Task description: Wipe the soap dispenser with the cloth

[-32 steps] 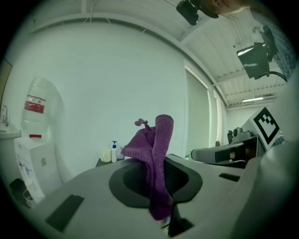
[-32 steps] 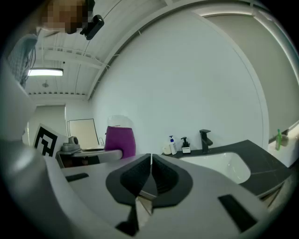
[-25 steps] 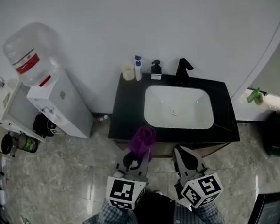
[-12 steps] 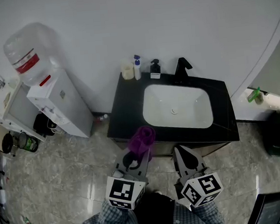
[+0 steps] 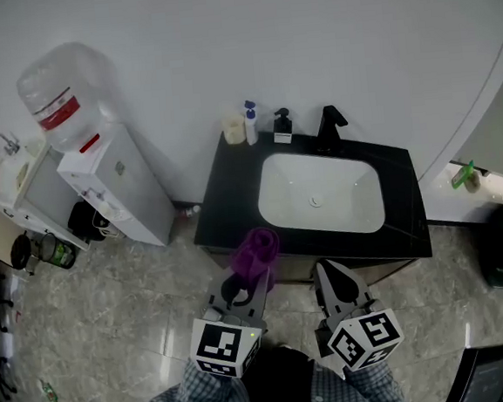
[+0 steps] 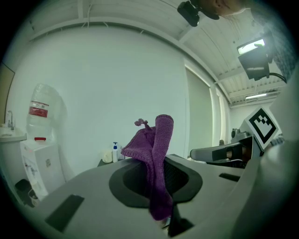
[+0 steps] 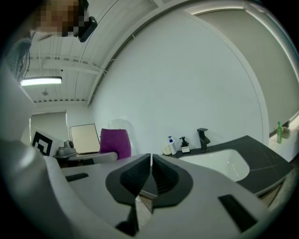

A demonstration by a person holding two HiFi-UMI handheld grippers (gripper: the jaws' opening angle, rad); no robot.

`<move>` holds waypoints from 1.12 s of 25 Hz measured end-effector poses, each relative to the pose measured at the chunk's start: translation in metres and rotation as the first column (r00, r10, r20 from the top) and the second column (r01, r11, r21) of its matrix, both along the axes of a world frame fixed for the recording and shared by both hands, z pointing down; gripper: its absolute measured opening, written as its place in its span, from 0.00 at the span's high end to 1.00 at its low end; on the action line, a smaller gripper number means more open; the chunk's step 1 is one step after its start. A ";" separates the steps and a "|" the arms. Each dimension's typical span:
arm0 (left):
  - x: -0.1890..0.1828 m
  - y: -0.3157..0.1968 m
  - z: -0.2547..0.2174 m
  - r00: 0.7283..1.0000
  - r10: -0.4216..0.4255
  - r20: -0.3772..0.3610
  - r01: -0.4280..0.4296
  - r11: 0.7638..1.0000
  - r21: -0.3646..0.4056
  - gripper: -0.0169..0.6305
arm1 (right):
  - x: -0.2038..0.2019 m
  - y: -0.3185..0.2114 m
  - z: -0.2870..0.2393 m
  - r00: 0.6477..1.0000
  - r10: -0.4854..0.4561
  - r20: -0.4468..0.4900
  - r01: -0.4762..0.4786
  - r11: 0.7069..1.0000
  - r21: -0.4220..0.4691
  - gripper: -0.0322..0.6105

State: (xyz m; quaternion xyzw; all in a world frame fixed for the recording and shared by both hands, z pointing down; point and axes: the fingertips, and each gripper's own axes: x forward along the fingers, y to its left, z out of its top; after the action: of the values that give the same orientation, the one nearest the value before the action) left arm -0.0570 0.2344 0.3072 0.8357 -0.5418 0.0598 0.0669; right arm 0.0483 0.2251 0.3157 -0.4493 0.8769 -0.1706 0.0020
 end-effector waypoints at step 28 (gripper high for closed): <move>0.022 -0.080 0.015 1.000 -0.026 -0.018 0.026 1.000 0.012 0.88 | 0.038 -0.069 0.019 1.000 0.016 -0.015 -0.016 1.000 -0.004 0.91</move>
State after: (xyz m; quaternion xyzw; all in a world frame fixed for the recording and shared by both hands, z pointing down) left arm -0.0348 0.1544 0.3226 0.8295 -0.5522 0.0483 0.0675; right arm 0.0860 0.1561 0.3344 -0.4575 0.8730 -0.1690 -0.0039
